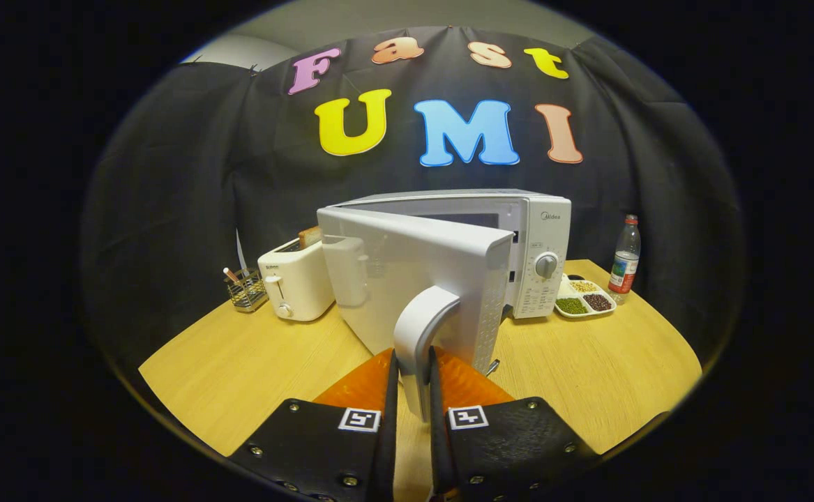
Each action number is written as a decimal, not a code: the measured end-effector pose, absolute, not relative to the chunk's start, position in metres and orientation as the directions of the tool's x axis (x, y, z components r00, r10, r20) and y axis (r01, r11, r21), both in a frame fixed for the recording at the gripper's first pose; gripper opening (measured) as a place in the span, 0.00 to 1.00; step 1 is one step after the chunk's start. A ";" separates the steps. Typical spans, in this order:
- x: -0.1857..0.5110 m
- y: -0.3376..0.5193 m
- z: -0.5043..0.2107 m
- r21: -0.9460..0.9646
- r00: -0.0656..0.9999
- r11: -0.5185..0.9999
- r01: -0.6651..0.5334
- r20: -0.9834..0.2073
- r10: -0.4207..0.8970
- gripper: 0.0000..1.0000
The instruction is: Open the microwave, put the food inside, and close the microwave door.
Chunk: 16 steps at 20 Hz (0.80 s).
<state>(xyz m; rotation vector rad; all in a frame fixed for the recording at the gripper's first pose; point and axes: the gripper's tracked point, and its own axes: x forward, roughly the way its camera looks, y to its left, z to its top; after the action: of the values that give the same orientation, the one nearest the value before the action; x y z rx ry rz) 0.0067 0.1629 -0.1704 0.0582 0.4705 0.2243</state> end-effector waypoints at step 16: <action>-0.067 0.271 -0.171 0.178 0.817 0.933 -0.311 -0.452 0.359 0.22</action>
<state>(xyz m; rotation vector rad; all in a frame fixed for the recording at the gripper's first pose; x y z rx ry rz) -0.0673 0.2707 -0.1711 0.0980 0.5008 0.3575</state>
